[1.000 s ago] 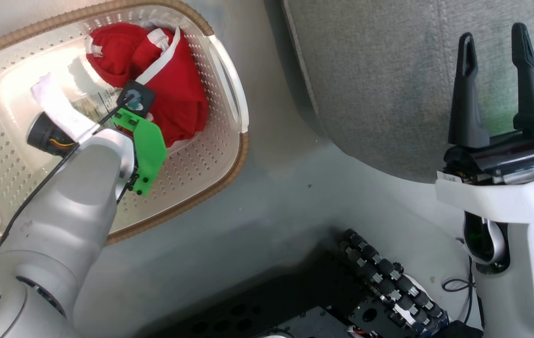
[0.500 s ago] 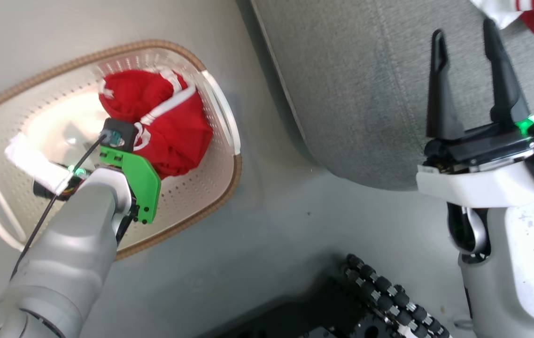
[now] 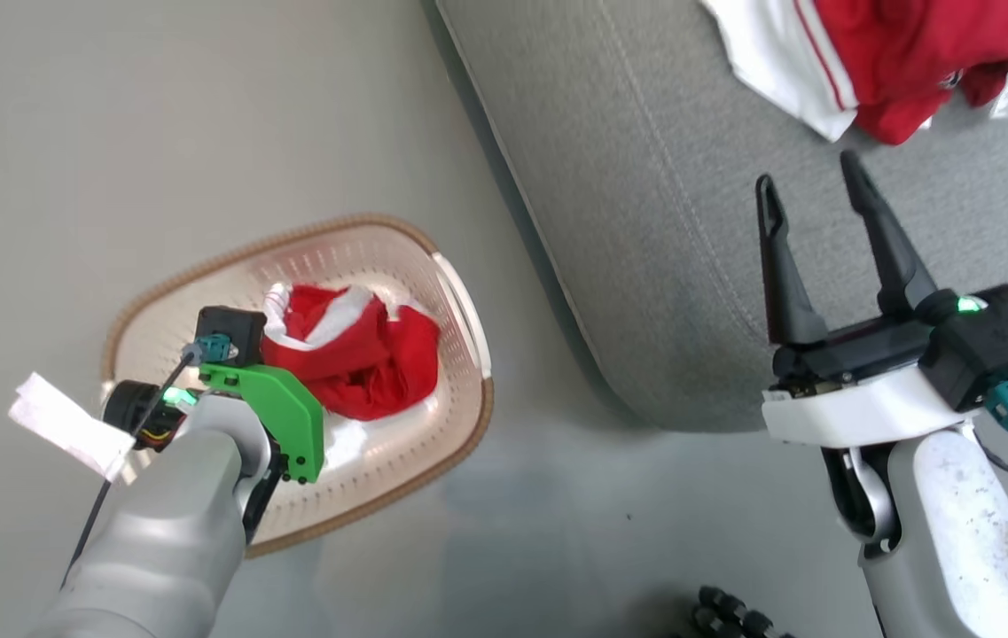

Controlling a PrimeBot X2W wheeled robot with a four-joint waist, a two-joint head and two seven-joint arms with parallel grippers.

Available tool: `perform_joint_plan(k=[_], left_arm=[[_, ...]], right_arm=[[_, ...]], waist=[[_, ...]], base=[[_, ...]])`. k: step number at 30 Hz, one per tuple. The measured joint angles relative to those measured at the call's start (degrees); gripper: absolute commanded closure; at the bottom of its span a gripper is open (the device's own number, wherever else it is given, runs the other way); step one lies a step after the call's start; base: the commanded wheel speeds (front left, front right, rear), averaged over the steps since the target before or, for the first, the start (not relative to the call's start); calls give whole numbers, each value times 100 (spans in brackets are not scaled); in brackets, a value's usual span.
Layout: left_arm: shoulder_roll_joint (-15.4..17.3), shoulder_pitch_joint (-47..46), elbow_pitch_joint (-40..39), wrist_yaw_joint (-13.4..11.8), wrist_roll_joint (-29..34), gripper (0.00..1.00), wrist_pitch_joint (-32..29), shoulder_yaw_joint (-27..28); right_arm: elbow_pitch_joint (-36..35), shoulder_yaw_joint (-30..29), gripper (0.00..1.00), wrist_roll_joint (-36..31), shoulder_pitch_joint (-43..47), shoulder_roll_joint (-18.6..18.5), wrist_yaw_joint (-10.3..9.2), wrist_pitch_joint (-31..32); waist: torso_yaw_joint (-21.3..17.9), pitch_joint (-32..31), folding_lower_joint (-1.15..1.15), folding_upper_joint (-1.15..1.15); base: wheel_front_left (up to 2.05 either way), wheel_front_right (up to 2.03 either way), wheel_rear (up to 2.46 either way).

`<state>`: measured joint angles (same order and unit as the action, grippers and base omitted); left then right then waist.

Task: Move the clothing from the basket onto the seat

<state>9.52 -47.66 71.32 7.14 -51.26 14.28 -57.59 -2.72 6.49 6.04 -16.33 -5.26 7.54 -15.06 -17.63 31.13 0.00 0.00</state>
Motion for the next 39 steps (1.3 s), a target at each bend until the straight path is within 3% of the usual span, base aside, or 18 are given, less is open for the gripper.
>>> perform_joint_plan(k=[6,10,16,17,21,28,39], left_arm=[[221,283,-881,10,180,100,70,410],[442,758,-1844,-169,612,100,76,1065],[500,1591,-3337,-342,1419,100,77,2231],[430,1907,-3795,-342,1692,100,77,2646],[191,2416,-4623,-210,2184,100,77,3314],[-274,3028,-5873,-4,2793,100,77,4119],[-513,3456,-7337,23,2760,100,86,4201]], right_arm=[[146,123,0,16,326,-91,0,0],[240,141,0,25,519,-118,0,0],[336,171,0,38,783,-169,0,0],[365,194,0,42,823,-178,0,0],[420,261,0,55,976,-210,0,0],[449,324,0,94,1051,-254,0,0],[475,372,0,130,1133,-249,0,0]], waist=[[143,-788,0,0],[242,-1299,0,0],[379,-1958,0,0],[422,-2163,0,0],[483,-2508,0,0],[518,-2895,-1,0],[445,-2992,0,0]], base=[[0,0,0],[0,0,0],[0,0,0],[0,0,0],[0,0,0],[0,0,0],[0,0,0]])
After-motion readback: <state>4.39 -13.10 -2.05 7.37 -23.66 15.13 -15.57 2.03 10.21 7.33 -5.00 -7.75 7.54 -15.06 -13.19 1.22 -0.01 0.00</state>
